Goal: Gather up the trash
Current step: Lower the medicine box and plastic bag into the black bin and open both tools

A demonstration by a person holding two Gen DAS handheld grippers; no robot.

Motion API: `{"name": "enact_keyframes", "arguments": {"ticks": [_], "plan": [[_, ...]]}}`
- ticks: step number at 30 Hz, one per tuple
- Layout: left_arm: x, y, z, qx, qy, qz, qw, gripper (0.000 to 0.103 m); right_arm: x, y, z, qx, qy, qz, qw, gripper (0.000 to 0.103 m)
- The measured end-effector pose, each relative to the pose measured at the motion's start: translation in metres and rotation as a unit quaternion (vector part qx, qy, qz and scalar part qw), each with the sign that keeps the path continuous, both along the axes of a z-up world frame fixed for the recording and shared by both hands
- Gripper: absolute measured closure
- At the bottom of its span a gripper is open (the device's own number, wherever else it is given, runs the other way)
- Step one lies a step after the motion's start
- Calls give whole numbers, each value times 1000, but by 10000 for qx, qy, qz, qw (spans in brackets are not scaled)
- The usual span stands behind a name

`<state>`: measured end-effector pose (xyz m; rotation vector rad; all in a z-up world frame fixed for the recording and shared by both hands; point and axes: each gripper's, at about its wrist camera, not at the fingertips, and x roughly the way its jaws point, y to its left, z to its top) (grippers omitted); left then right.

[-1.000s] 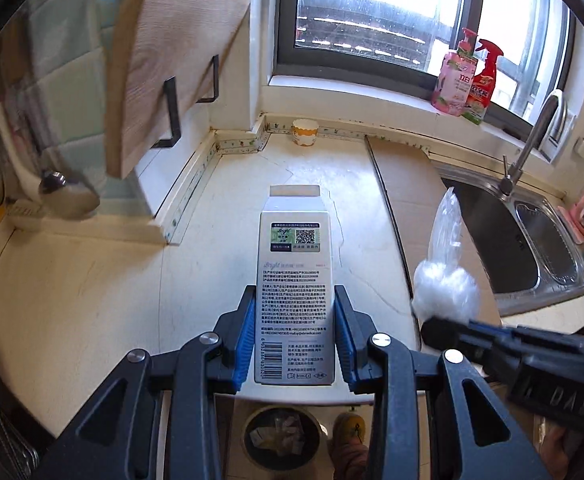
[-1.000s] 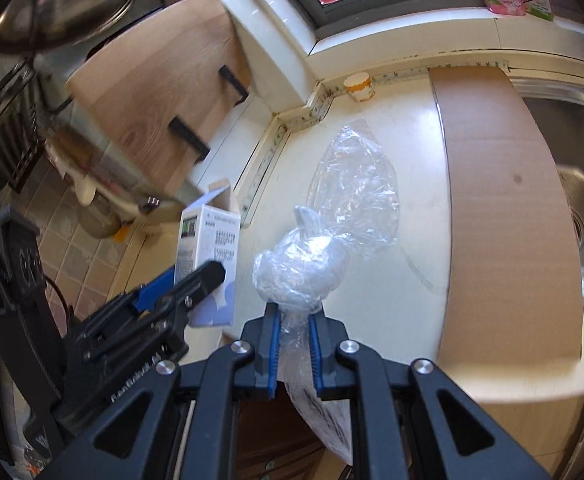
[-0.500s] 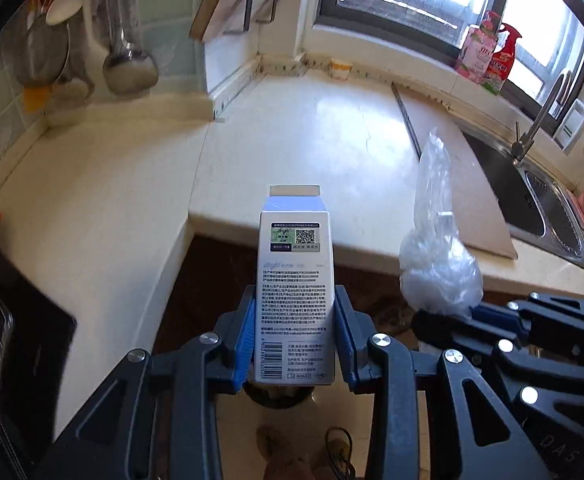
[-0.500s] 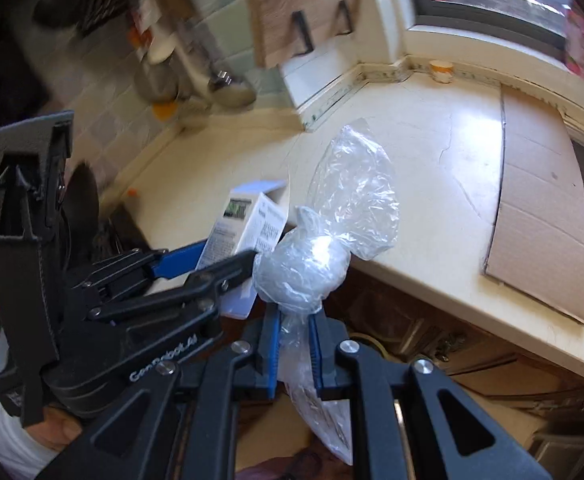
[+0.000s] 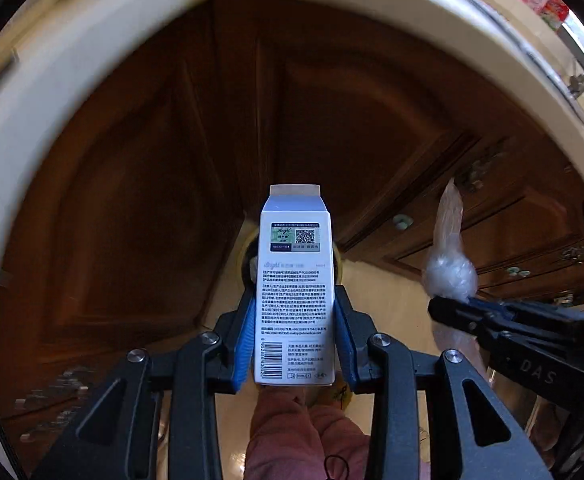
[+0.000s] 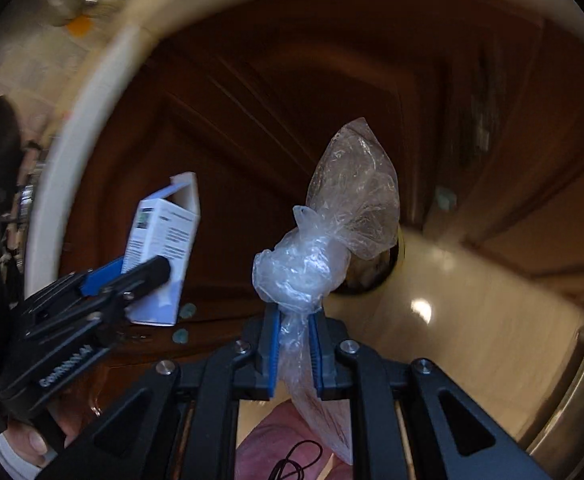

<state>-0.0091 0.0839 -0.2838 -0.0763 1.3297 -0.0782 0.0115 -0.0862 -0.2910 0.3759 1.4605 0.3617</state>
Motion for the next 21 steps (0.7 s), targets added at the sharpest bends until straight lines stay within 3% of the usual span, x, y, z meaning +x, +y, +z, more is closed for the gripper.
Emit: {"name": "enact_keyframes", "arguments": {"ticks": [15,18,21], "plan": [[57,0,-182,-96,431,-156,9989,68,60,12,-172,-29,678,-197,9975,87],[73,1,-199,70,555,-186,9983,55,74,18,-198,-64,894,-196,9958,84],[80,8,-212,183,656,-94,9976,45,82,17,-213,-90,1000,-339,9944,75]]}}
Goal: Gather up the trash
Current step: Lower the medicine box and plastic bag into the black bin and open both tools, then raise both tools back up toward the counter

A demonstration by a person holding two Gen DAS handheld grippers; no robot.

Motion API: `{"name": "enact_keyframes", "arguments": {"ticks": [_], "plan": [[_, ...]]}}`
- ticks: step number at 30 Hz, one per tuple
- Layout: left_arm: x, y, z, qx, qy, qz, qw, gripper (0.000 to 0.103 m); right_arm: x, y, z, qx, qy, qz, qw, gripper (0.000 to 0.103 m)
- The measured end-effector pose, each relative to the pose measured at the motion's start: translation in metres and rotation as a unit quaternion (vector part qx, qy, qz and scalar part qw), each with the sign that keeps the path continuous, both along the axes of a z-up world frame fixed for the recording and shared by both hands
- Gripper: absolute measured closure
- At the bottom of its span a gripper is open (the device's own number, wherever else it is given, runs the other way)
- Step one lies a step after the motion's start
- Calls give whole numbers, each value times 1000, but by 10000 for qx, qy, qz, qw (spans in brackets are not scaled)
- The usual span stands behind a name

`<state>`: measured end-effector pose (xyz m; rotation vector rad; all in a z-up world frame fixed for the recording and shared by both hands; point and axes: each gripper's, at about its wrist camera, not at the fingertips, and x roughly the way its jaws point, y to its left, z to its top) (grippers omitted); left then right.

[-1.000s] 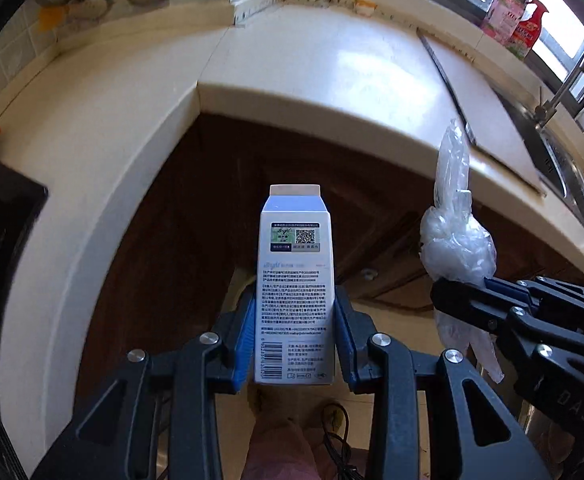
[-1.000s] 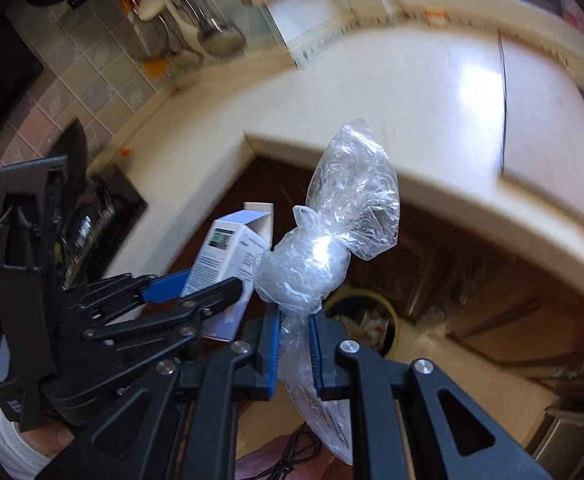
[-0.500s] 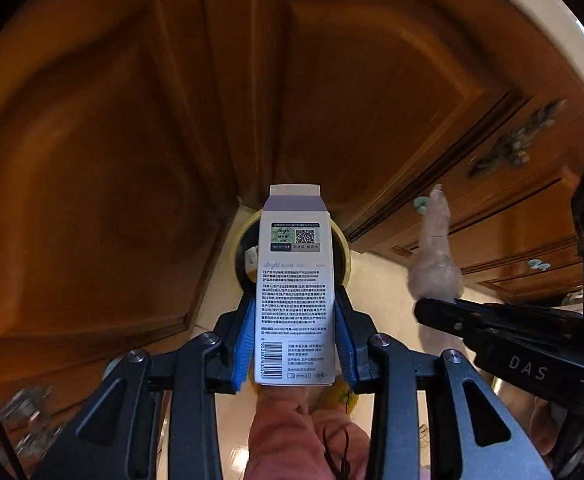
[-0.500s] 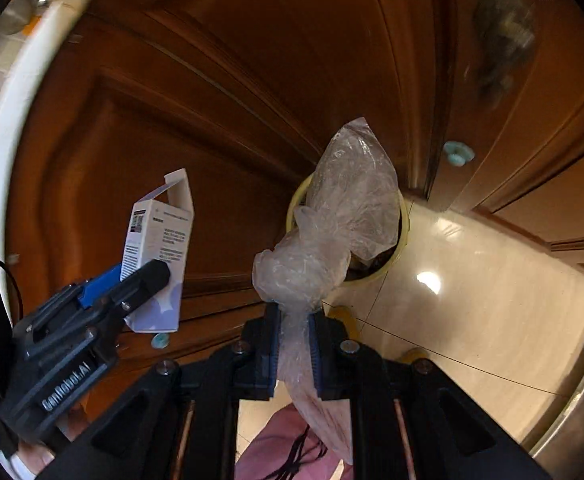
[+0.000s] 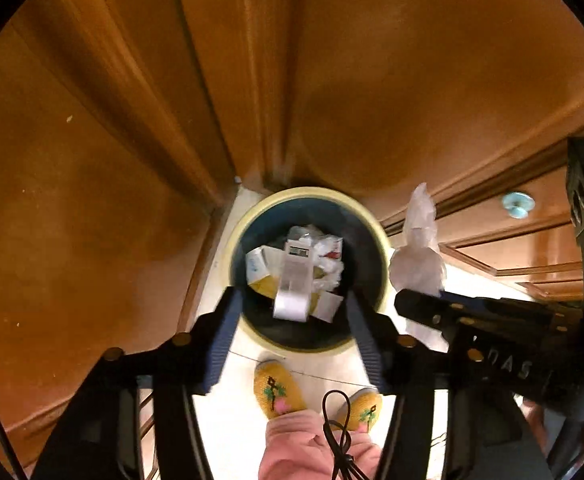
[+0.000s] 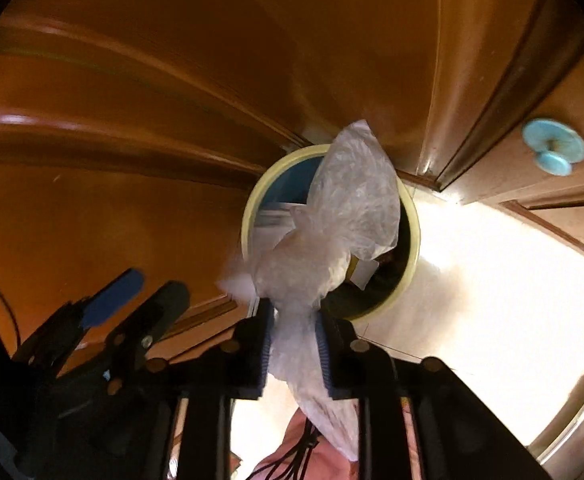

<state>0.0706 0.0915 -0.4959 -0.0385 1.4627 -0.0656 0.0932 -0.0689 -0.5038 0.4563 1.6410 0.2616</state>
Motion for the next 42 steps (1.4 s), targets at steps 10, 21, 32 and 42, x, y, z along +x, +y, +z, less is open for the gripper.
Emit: {"name": "enact_keyframes", "arguments": {"ticks": [10,21,32,42], "plan": [[-4,7,-2,119,45,229,9997,35,-6,7,8,-39,26,186,9998,63],[-20,-16,100,62,-272,-40,9996,35,-30,-17,112,80,-276,68,9996,63],[-38,-47,291,-95,-1337,-563,9894,29,-56,-45,295,285,-1173,-60,9927,63],[-30,-71,439,70,-2702,-1068,9568,13,-57,-77,442,136,-2539,-450,9661,58]]}}
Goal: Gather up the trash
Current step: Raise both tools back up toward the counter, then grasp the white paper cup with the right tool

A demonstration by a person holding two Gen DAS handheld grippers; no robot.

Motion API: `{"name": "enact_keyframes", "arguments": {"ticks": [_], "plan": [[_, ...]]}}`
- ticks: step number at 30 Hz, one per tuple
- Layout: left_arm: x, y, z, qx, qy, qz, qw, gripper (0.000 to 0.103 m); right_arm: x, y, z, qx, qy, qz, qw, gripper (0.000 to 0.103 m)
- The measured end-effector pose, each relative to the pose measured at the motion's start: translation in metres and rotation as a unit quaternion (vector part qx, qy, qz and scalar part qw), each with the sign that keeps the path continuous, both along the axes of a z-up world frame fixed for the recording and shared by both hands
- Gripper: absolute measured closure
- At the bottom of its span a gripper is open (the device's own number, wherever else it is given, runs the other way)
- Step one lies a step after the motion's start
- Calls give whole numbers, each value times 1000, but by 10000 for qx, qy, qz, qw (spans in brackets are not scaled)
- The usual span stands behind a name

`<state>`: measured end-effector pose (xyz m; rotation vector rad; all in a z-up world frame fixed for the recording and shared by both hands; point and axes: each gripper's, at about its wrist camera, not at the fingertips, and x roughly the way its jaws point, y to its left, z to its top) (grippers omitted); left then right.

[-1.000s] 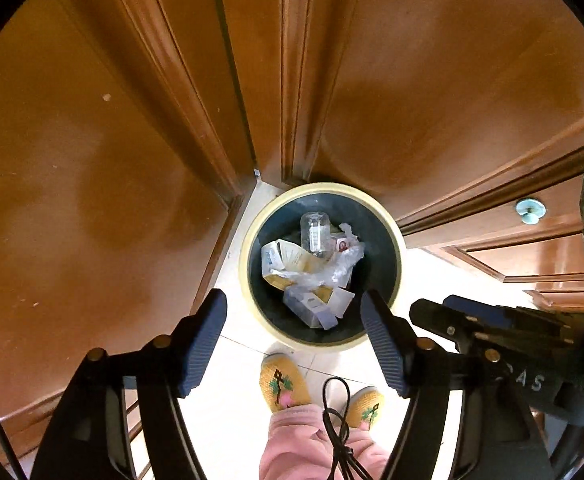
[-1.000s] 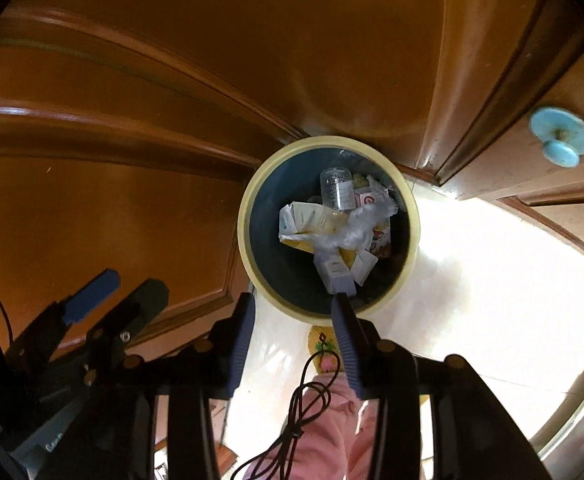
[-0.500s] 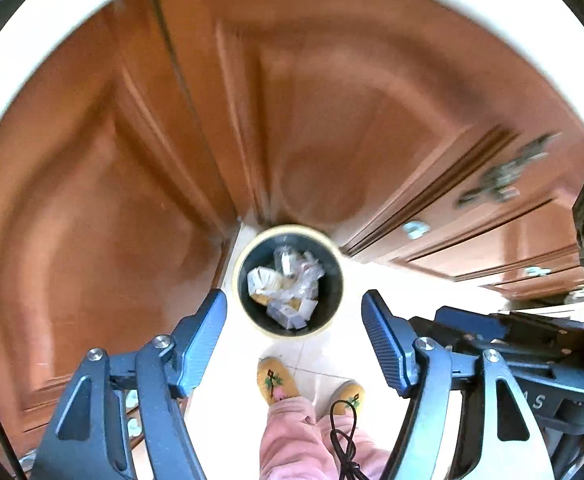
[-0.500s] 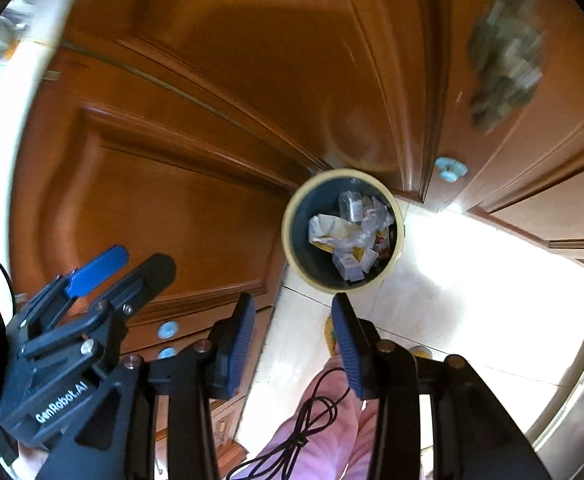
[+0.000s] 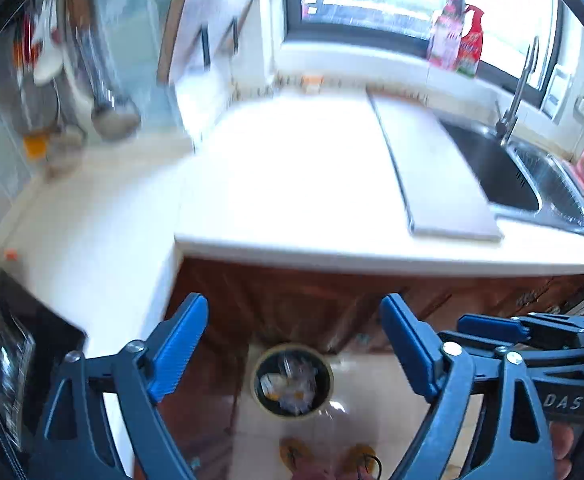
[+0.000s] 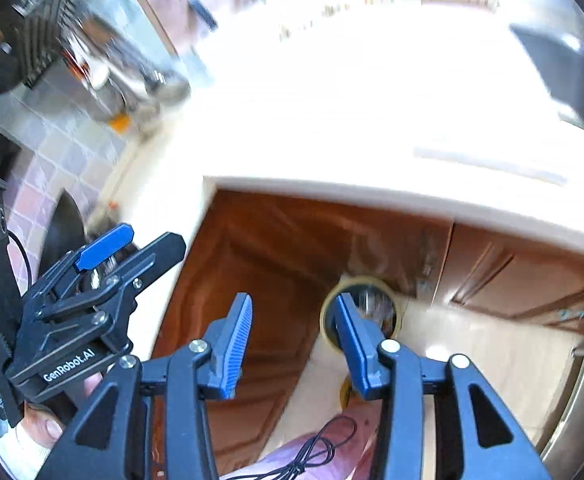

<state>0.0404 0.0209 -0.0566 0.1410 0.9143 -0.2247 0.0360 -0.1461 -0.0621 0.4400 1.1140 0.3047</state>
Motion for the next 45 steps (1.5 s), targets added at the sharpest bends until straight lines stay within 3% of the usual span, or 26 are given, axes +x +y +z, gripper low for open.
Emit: {"name": "enact_keyframes", "arguments": {"ticks": [3,6,12,17,19,26,32,36,45], "plan": [[11,-3,31,217,-438,57,9988,10,11,-6,25,-36,-222,-155,9996,58],[26,-3,61,189,-702,84,9973,10,25,-11,55,-71,-459,-366,9982,57],[69,-5,114,348,-1242,25,9916,3,66,-19,110,-249,-1057,-799,9909,46],[99,-11,130,527,-1538,-125,9866,1,103,-24,139,-320,-1159,-1072,9869,43],[111,-14,134,508,-1609,-181,9855,1,118,-28,147,-384,-1191,-1207,9848,38],[166,-30,128,451,-1428,-292,9883,1,199,-46,155,-507,-1086,-1365,9834,25],[238,-59,102,616,-1253,-93,9902,1,295,-69,139,-587,-1028,-1235,9853,19],[299,-85,77,779,-930,-4,9926,1,367,-80,109,-641,-827,-1066,9888,17],[406,-111,-8,1005,-183,432,9938,1,501,-80,-6,-951,-531,-694,9916,17]]}}
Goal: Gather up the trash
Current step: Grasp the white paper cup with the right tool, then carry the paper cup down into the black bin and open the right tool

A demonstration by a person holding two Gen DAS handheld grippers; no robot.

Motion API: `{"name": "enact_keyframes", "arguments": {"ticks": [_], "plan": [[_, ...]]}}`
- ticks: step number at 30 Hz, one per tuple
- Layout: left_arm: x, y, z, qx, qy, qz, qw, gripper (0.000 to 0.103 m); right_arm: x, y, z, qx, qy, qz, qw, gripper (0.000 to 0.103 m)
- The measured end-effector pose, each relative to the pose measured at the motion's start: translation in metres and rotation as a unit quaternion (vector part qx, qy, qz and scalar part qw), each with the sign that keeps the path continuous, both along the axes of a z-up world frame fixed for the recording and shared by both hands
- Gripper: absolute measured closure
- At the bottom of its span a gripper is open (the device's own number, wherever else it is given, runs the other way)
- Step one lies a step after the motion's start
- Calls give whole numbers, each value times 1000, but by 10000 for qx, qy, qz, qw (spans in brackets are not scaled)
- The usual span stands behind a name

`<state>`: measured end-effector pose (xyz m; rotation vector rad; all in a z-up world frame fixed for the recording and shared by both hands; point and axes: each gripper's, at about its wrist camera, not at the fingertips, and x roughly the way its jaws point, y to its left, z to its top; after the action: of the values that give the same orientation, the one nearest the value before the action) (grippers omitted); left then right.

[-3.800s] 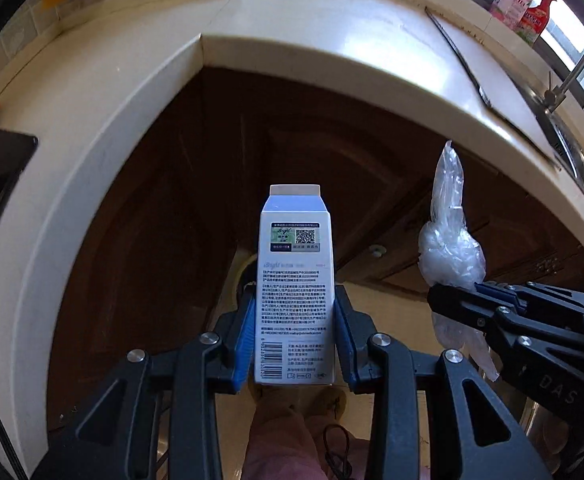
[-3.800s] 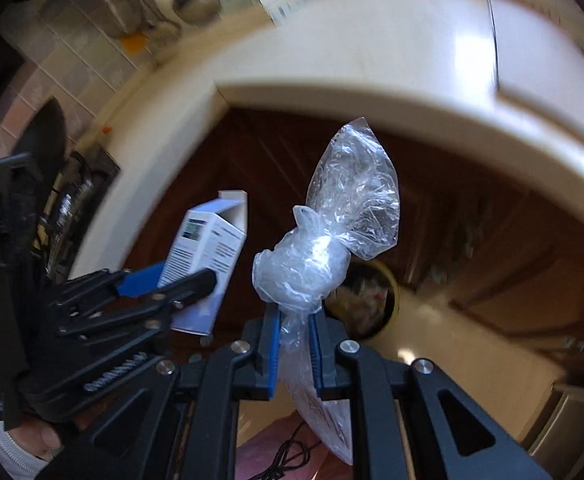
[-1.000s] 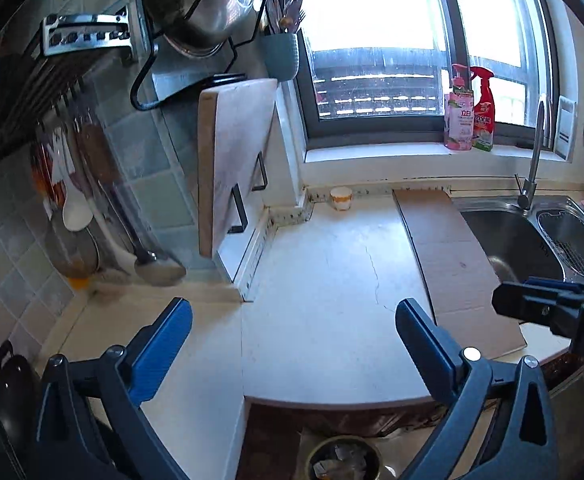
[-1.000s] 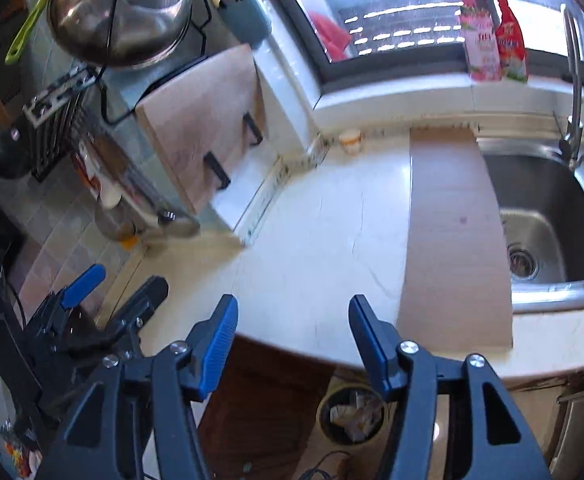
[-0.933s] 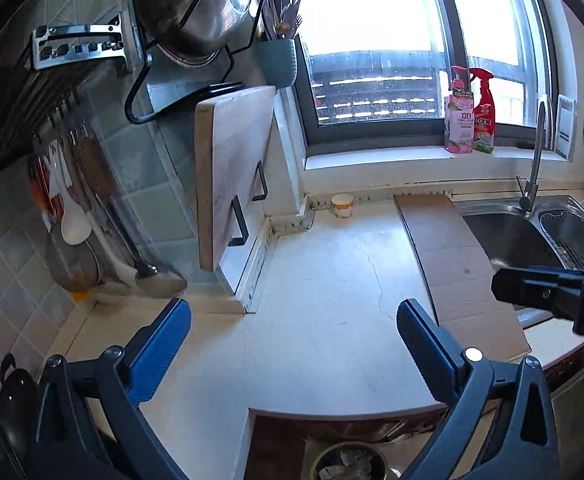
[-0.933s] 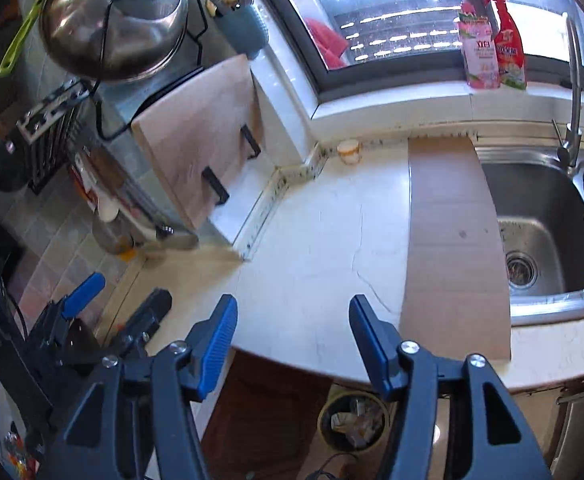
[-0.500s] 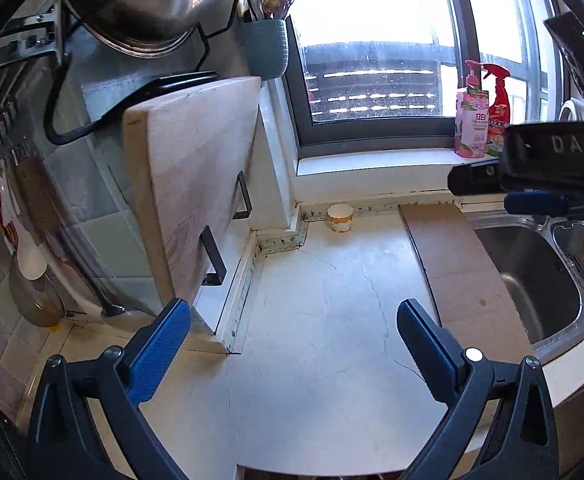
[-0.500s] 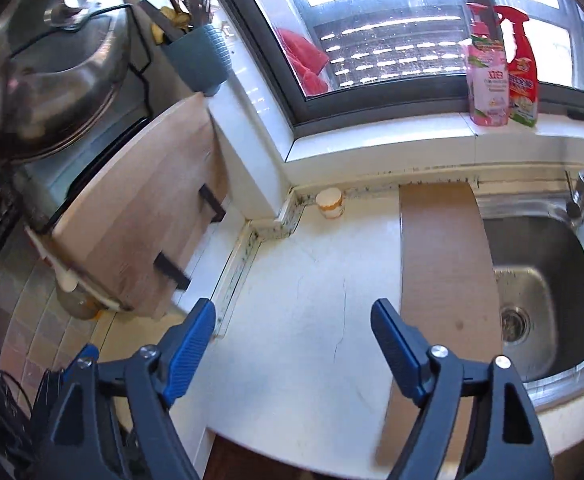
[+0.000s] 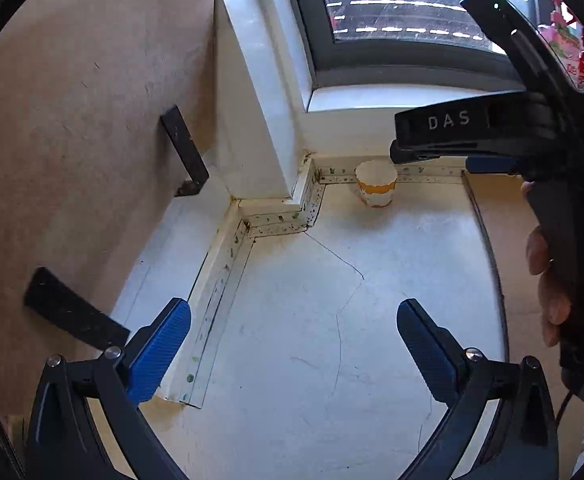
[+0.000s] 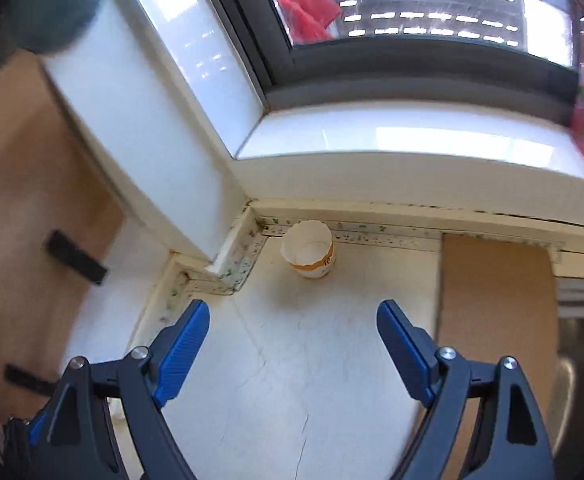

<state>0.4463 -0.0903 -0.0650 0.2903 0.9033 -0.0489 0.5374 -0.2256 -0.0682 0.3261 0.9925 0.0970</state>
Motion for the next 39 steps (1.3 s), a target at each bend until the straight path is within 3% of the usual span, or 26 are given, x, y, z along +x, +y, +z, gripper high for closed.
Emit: {"name": "enact_keyframes", "arguments": {"ticks": [6,15,16,18,19,25,33,39], "plan": [[43,7,-49,22,444,339,9984,1,49,30,-59,-754,-76,114,9971,17],[68,22,-82,-2,728,612,9955,1,86,43,-98,-1483,0,1,9889,17],[69,24,-85,-23,754,636,9951,1,88,42,-100,-1488,1,-57,9889,22],[71,28,-88,-53,792,663,9946,1,91,36,-103,-1456,4,-170,9892,43],[70,30,-89,-67,802,668,9945,1,90,35,-101,-1482,-88,-209,9887,52],[66,33,-91,-114,808,692,9943,1,77,30,-90,-1250,-333,-78,9916,53],[38,34,-75,-332,791,603,9945,1,19,7,-48,-437,-362,64,9984,53],[-1,41,-51,-664,730,446,9941,1,-43,6,-11,-149,-429,52,9990,53]]}}
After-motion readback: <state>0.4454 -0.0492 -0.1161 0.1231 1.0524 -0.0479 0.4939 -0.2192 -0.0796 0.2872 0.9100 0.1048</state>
